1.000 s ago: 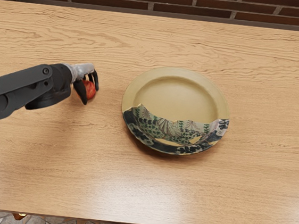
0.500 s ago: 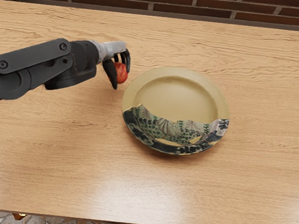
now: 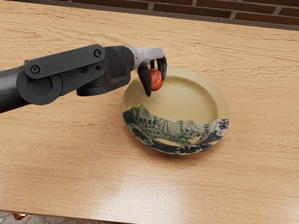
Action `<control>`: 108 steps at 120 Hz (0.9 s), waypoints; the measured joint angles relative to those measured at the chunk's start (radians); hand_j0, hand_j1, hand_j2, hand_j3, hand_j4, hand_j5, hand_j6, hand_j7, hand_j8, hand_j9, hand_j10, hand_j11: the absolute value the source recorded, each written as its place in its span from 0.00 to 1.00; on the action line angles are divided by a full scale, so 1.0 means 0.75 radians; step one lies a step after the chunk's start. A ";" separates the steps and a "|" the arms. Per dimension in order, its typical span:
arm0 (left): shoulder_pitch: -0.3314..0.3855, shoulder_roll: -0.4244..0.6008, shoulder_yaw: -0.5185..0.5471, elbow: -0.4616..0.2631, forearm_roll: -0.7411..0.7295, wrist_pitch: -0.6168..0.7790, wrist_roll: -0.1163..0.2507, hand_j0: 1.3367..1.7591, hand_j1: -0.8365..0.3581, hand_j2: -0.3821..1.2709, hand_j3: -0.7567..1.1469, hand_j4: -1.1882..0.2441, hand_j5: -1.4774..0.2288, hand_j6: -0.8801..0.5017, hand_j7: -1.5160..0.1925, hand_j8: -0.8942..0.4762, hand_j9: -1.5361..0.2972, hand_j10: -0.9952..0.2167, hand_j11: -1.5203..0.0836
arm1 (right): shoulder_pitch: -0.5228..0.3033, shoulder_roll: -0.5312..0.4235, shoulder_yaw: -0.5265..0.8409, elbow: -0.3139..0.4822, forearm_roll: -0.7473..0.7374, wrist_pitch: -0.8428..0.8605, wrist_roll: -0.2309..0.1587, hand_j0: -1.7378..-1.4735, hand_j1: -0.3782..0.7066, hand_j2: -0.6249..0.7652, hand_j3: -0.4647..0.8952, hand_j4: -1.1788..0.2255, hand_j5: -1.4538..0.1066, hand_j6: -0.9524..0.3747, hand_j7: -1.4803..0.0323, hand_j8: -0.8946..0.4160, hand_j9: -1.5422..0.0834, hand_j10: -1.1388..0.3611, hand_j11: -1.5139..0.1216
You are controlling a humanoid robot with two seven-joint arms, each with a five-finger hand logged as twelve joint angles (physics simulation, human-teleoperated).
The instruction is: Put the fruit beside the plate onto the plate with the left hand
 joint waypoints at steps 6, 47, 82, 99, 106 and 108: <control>0.003 -0.014 0.001 0.000 0.003 0.001 0.000 0.75 0.55 0.39 0.40 0.28 0.30 0.39 0.31 0.39 0.30 0.28 0.36 | 0.000 0.000 0.000 0.000 0.000 0.000 0.000 0.30 0.03 0.45 0.34 0.84 0.93 0.72 0.98 0.68 0.95 0.76 0.93; 0.075 0.227 -0.175 -0.158 -0.309 -0.007 0.000 0.76 0.80 0.28 0.40 0.65 0.68 0.51 0.70 0.53 0.66 0.63 0.75 | 0.000 0.000 0.000 0.000 0.002 0.000 0.000 0.30 0.03 0.45 0.34 0.84 0.93 0.72 0.98 0.68 0.95 0.76 0.93; 0.268 0.697 -0.273 -0.213 -0.726 -0.177 -0.014 0.76 0.91 0.25 0.40 0.76 0.79 0.58 0.81 0.59 0.77 0.74 0.87 | 0.000 0.000 0.000 0.000 0.000 0.000 0.000 0.30 0.03 0.45 0.34 0.84 0.93 0.72 0.98 0.68 0.95 0.76 0.93; 0.315 0.746 -0.279 -0.158 -1.040 -0.478 -0.055 0.76 0.94 0.24 0.40 0.79 0.82 0.60 0.84 0.61 0.80 0.77 0.90 | 0.000 0.000 0.000 0.005 0.000 0.000 0.000 0.30 0.03 0.45 0.34 0.84 0.93 0.72 0.98 0.68 0.95 0.76 0.93; 0.317 0.748 -0.284 -0.112 -1.123 -0.552 -0.063 0.76 0.95 0.24 0.40 0.79 0.83 0.60 0.85 0.62 0.80 0.78 0.91 | 0.000 0.000 0.000 0.006 0.000 0.000 0.000 0.30 0.03 0.45 0.34 0.84 0.93 0.72 0.98 0.68 0.95 0.76 0.93; 0.317 0.748 -0.287 -0.096 -1.148 -0.567 -0.065 0.76 0.95 0.24 0.40 0.80 0.83 0.61 0.85 0.62 0.80 0.78 0.91 | 0.000 0.000 0.000 0.007 0.000 0.000 0.000 0.30 0.03 0.45 0.34 0.84 0.93 0.72 0.98 0.68 0.95 0.76 0.93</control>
